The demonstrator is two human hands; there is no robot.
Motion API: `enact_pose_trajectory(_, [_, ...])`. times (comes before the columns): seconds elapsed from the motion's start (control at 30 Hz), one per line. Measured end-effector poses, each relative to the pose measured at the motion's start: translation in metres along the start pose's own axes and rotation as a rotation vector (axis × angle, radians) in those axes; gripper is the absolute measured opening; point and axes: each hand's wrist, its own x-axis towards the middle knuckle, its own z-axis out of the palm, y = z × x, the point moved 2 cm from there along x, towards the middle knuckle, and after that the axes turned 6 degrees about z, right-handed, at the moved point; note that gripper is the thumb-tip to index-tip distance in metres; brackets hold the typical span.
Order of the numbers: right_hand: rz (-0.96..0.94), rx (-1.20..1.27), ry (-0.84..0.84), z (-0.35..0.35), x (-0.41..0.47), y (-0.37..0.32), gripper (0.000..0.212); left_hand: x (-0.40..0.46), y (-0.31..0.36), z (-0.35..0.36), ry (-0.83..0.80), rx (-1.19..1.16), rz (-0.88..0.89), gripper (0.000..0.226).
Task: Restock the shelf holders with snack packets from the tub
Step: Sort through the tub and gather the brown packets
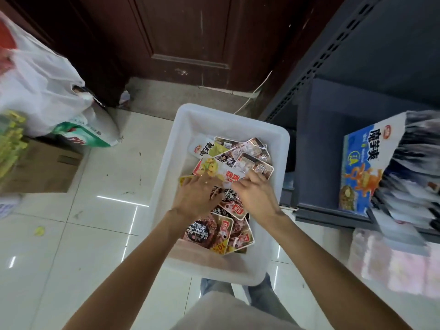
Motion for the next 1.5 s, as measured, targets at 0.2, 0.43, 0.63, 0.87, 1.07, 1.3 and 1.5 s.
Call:
enact_pose_trajectory(0.2, [0.225, 0.272, 0.048, -0.018, -0.027, -0.008, 0.008, -0.008, 0.007, -0.012, 0.109, -0.125, 0.144, 0.066])
enact_pose_trajectory(0.43, [0.090, 0.700, 0.286, -0.075, -0.047, 0.002, 0.008, -0.026, 0.013, -0.052, -0.083, -1.064, -0.056, 0.064])
enact_pose_trajectory(0.63, [0.222, 0.941, 0.427, -0.122, -0.067, 0.015, 0.024, -0.043, 0.059, -0.094, -0.020, -1.300, -0.061, 0.034])
enact_pose_trajectory(0.87, [0.587, 1.561, 0.458, -0.146, -0.116, 0.063, 0.033, -0.050, 0.149, -0.129, 0.232, -1.187, 0.035, 0.016])
enact_pose_trajectory(1.07, [0.400, 1.316, 0.541, -0.181, -0.199, 0.128, 0.020, -0.032, 0.253, -0.147, 0.449, -0.408, 0.533, 0.016])
enact_pose_trajectory(1.3, [0.538, 0.980, 0.994, -0.214, -0.310, 0.260, 0.020, 0.032, 0.402, -0.119, 0.678, -0.505, 0.418, 0.043])
enact_pose_trajectory(1.5, [0.533, 0.537, 0.917, -0.244, -0.315, 0.361, 0.025, 0.101, 0.469, -0.067, 0.442, 0.084, 0.452, 0.045])
